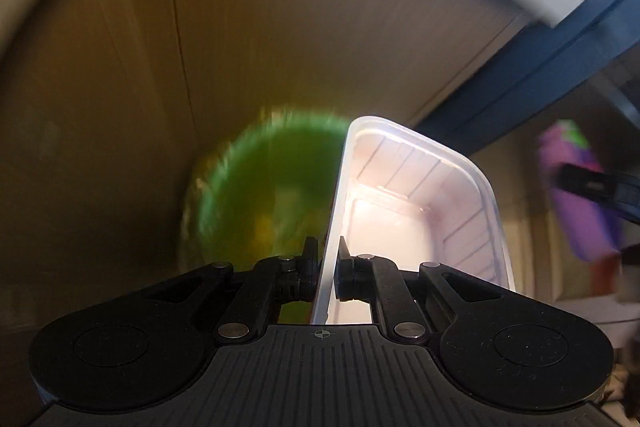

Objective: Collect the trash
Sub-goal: 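Carry the red tray with left gripper while right gripper carries sponge, both release into green bin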

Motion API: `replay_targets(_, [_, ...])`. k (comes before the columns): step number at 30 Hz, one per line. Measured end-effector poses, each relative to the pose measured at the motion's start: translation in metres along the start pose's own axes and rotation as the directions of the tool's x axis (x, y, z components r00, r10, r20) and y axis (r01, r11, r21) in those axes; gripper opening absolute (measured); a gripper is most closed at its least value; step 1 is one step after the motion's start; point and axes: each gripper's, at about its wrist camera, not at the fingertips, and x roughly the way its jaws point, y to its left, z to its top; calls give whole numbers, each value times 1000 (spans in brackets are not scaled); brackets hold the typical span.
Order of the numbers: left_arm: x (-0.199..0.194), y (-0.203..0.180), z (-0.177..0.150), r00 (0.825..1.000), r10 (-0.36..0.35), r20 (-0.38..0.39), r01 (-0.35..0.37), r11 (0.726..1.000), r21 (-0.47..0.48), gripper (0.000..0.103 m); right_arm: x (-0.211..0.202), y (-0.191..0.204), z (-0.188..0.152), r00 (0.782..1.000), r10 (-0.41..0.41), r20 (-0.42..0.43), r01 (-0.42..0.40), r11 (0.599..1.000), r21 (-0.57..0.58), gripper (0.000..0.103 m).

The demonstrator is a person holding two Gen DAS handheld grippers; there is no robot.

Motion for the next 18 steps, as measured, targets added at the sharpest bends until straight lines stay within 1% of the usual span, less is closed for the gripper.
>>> replay_targets(2, [39,6,2,996,17,-85,-21,999,-42,11,12,-11,-6,999,-23,-33,24,999,22,77])
replay_targets(4, [78,12,3,987,40,-155,-52,996,-78,11,26,-19,-12,996,-34,-78,37,998,42,77])
replay_targets(6, [114,13,6,979,58,-195,-78,992,-98,11,42,-25,-19,992,-40,-119,46,998,51,77])
replay_targets(8, [145,15,7,977,73,-199,-93,991,-97,11,55,-26,-25,988,-50,-147,59,997,57,77])
replay_targets(11, [186,18,10,987,95,-130,-104,993,-59,11,74,-26,-36,982,-67,-177,79,995,58,77])
replay_targets(12, [204,22,9,990,87,-113,-92,995,-44,13,82,-25,-40,979,-77,-188,88,995,53,77])
replay_targets(13, [223,27,6,990,75,-118,-80,996,-35,17,90,-24,-43,975,-89,-202,100,994,43,77])
replay_targets(14, [242,32,6,987,76,-143,-81,996,-28,20,98,-25,-46,972,-100,-214,109,994,31,77])
replay_targets(15, [261,39,3,979,90,-183,-96,995,-24,21,105,-28,-49,967,-112,-227,120,993,18,77])
replay_targets(17, [285,51,-4,962,133,-239,-143,989,-24,21,112,-27,-53,963,-128,-238,130,991,-4,77])
replay_targets(18, [291,56,-6,956,139,-259,-151,988,-24,21,114,-26,-55,962,-128,-241,128,992,-13,77])
